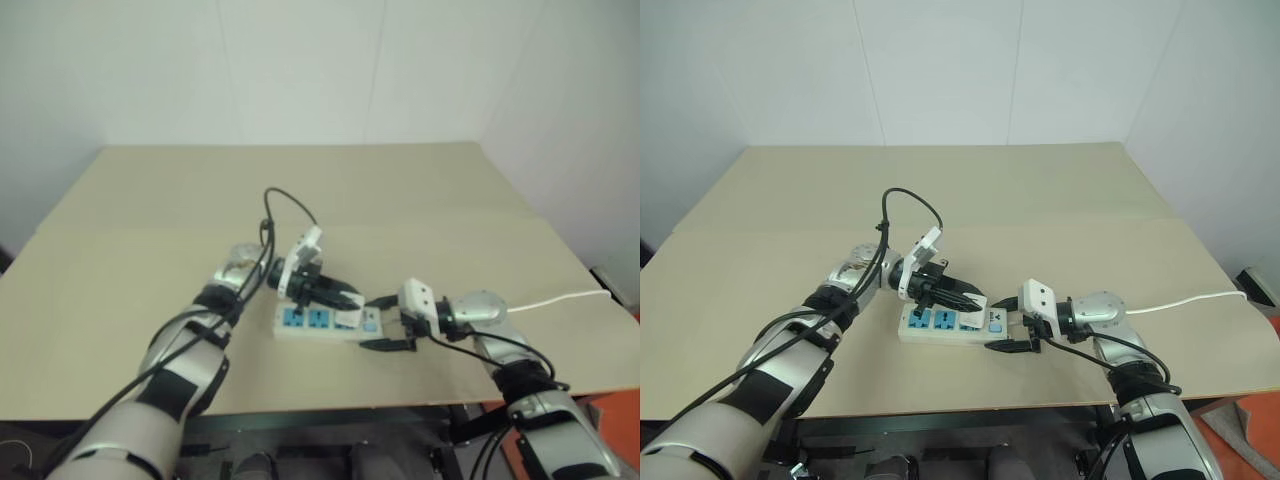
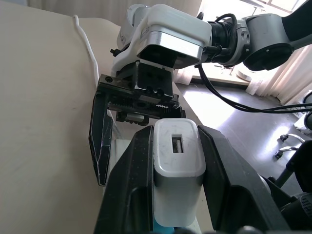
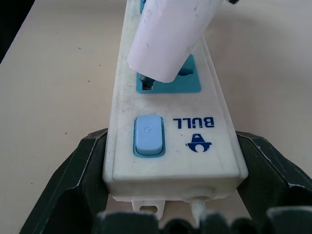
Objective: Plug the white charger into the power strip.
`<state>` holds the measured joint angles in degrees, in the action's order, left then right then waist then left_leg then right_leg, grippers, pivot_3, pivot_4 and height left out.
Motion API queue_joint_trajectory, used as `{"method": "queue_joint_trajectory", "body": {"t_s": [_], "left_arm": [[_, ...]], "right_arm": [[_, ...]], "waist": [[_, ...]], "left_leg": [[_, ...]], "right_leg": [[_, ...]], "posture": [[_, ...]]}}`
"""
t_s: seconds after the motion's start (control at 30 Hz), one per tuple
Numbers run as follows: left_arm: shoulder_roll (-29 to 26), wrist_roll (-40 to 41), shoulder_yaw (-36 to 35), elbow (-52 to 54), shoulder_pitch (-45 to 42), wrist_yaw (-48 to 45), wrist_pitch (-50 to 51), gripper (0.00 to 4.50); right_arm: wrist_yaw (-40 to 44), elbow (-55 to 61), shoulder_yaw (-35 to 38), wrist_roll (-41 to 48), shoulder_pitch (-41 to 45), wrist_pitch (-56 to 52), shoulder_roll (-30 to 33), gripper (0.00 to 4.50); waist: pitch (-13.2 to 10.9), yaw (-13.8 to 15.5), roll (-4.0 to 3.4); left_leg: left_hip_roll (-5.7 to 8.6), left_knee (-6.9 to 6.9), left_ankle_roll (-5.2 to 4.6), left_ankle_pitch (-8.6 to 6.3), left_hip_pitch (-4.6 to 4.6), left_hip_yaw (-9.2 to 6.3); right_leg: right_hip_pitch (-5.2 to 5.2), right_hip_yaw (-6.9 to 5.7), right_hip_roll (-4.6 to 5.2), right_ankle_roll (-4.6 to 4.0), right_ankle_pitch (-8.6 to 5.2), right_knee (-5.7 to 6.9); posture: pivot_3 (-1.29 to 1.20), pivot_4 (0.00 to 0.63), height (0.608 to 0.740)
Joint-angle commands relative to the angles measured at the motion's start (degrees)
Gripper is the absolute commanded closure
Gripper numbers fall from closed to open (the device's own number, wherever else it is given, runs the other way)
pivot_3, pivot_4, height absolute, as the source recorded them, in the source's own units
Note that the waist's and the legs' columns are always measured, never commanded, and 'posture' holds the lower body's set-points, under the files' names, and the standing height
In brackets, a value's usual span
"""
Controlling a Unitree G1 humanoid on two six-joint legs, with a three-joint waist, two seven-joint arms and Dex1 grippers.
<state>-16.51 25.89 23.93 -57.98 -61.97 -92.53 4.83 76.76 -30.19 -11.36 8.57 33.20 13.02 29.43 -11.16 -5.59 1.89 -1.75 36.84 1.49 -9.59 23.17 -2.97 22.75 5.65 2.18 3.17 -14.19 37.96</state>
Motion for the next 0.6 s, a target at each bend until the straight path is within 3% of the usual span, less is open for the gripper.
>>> {"method": "queue_joint_trajectory", "body": {"t_s": [0.03,0.37,0.6], "left_arm": [[0.1,-3.3,-0.2,-1.7,-0.2,0.0,-1.8,3.49],[-1.7,-4.8,1.0,2.4,2.8,0.0,-3.4,3.49],[-0.5,-7.2,-5.2,5.0,6.1,1.1,-5.0,3.49]], "right_arm": [[-1.2,-1.8,-1.4,-2.9,-0.1,0.8,0.0,1.09],[-2.0,-2.6,-1.5,-3.5,-0.1,2.1,-0.2,1.09],[-2.2,-2.6,-1.6,-3.3,-0.1,2.5,-0.4,1.09]], "waist": [[0.0,0.0,0.00],[0.1,-0.2,0.03],[0.2,-0.2,0.04]], "left_leg": [[0.00,0.00,0.00,0.00,-0.05,-0.01],[-0.08,-0.08,0.01,-0.01,-0.35,-0.01],[-0.10,-0.10,0.01,-0.01,-0.38,-0.01]], "right_leg": [[-0.08,-0.01,0.00,0.00,-0.01,-0.04],[-0.44,-0.04,-0.03,-0.01,-0.02,-0.28],[-0.45,-0.03,-0.05,-0.02,-0.03,-0.28]], "posture": [[0.00,0.150,0.740],[0.00,0.150,0.740],[0.00,0.150,0.740]]}}
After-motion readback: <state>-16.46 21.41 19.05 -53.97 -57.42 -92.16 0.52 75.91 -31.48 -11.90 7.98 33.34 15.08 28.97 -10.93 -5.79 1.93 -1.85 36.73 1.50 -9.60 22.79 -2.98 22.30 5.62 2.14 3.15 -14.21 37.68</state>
